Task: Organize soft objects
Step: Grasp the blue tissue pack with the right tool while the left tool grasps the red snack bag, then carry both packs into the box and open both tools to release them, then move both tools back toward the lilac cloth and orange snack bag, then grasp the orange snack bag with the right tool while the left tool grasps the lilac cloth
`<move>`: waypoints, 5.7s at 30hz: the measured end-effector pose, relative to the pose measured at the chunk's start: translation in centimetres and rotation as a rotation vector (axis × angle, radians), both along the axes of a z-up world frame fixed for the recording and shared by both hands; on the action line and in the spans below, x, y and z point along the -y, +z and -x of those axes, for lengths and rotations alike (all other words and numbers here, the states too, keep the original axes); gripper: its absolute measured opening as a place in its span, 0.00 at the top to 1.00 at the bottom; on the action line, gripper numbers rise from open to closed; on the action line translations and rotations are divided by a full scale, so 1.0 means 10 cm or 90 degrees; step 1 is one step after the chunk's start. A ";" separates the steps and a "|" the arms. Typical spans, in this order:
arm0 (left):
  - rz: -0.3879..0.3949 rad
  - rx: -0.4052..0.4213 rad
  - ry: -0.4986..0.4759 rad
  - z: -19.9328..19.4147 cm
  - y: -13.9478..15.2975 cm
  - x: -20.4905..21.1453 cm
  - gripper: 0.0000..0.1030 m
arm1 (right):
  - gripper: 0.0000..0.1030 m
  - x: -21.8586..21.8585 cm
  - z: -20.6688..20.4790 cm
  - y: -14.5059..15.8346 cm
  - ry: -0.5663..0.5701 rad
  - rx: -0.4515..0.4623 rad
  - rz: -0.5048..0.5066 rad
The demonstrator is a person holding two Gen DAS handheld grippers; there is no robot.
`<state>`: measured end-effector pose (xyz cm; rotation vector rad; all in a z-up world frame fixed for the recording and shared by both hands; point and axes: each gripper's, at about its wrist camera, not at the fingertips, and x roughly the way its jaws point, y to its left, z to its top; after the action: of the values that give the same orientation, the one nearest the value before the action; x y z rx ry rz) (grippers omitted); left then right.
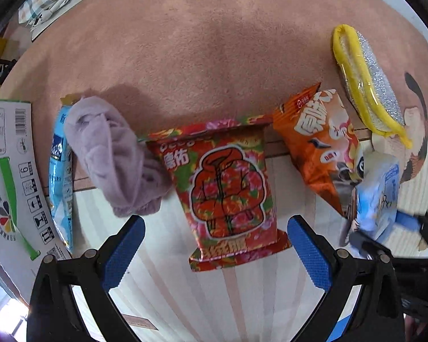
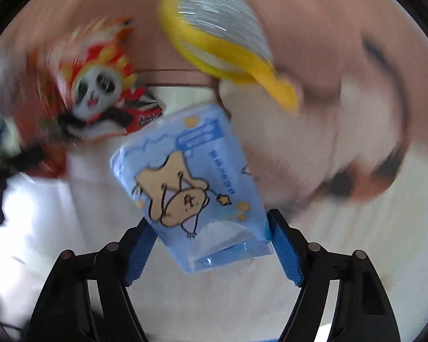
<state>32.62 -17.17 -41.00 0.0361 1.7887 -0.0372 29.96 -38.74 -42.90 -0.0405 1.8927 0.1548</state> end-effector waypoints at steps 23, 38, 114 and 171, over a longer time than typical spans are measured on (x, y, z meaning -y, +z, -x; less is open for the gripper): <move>-0.036 0.068 -0.029 0.59 0.15 0.03 0.59 | 0.59 0.12 0.27 0.26 -0.160 0.067 0.027; 0.069 0.236 0.038 1.00 1.65 -1.36 0.59 | 0.61 -1.06 0.92 1.68 -0.148 0.167 -0.125; -0.041 0.334 0.161 1.63 2.46 -4.22 0.01 | 0.00 -4.67 1.40 2.33 0.037 0.297 -0.078; -0.028 -0.019 0.026 -0.43 -0.14 -0.74 0.56 | 0.36 -1.15 -0.68 0.00 -0.075 0.045 -0.001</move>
<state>36.88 -9.80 -42.42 0.0313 1.8188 0.0309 36.74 -27.29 -42.85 0.0665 1.8198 0.0741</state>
